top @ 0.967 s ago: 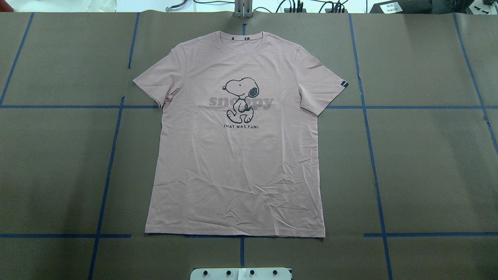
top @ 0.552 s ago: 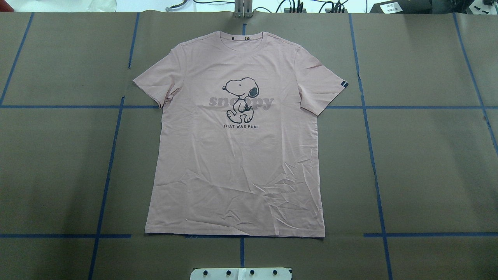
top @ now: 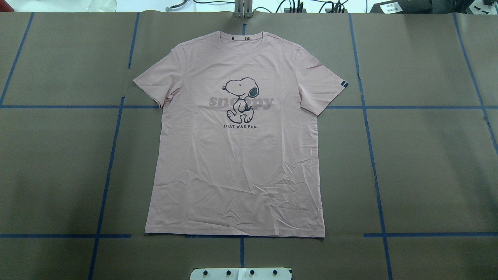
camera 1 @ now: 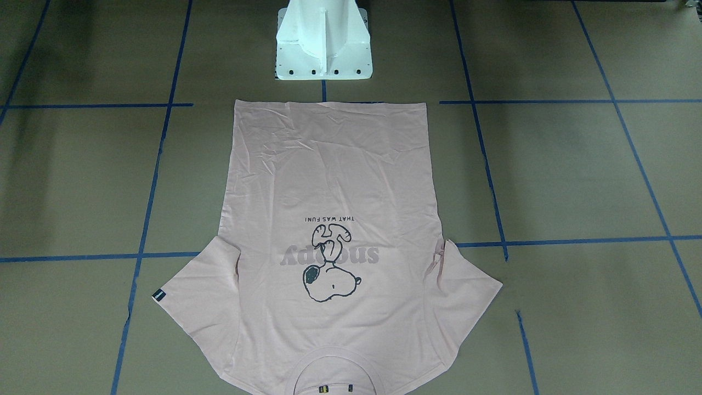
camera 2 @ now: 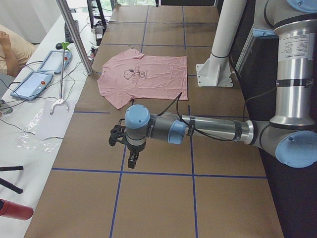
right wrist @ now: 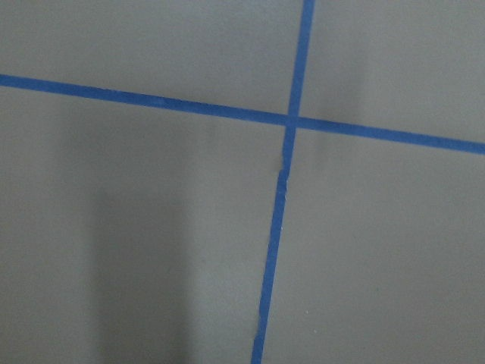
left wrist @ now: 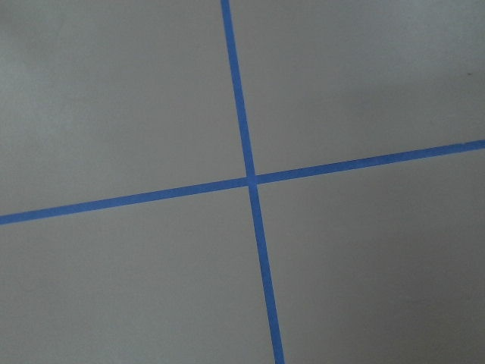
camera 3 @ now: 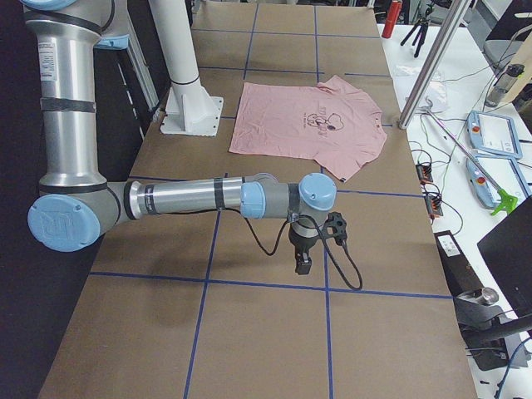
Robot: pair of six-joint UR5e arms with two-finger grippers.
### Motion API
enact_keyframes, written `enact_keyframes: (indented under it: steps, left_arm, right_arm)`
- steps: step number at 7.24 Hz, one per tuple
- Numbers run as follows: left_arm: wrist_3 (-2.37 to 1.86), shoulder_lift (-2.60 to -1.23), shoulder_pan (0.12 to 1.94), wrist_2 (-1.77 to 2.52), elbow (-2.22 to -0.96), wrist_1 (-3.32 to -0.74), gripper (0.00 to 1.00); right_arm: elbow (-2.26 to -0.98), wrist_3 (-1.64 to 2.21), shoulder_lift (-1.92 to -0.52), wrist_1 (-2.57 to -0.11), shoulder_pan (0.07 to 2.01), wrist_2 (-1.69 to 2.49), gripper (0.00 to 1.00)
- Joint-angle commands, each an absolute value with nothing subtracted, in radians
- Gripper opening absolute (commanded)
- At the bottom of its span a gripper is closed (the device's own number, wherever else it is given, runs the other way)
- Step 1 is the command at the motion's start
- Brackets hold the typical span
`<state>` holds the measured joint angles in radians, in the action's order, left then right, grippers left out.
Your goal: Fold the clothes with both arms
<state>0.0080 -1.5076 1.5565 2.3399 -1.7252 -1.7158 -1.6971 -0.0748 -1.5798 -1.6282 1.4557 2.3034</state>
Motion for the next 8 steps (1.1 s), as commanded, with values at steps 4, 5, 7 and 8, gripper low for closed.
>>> enact_keyframes:
  steps: [4,5,7,8]
  left_arm:
    - [-0.003,-1.591,1.552,2.211,-1.692,-2.185,1.00]
    - [-0.029,-1.650,1.552,2.220,-1.642,-2.181,1.00]
    - [-0.067,-1.701,1.549,2.238,-1.600,-2.187,1.00]
    - [-0.069,-1.704,1.546,2.246,-1.608,-2.189,1.00]
  right_arm:
    - [-1.661,-0.075,-1.428,-1.375,1.368,2.286,1.00]
    - [-1.664,-0.055,-1.427,-1.364,1.376,2.290,1.00]
    - [-1.666,0.067,-1.390,-1.361,1.384,2.299,1.00]
    - [-1.672,0.077,-1.372,-1.361,1.384,2.302,1.00]
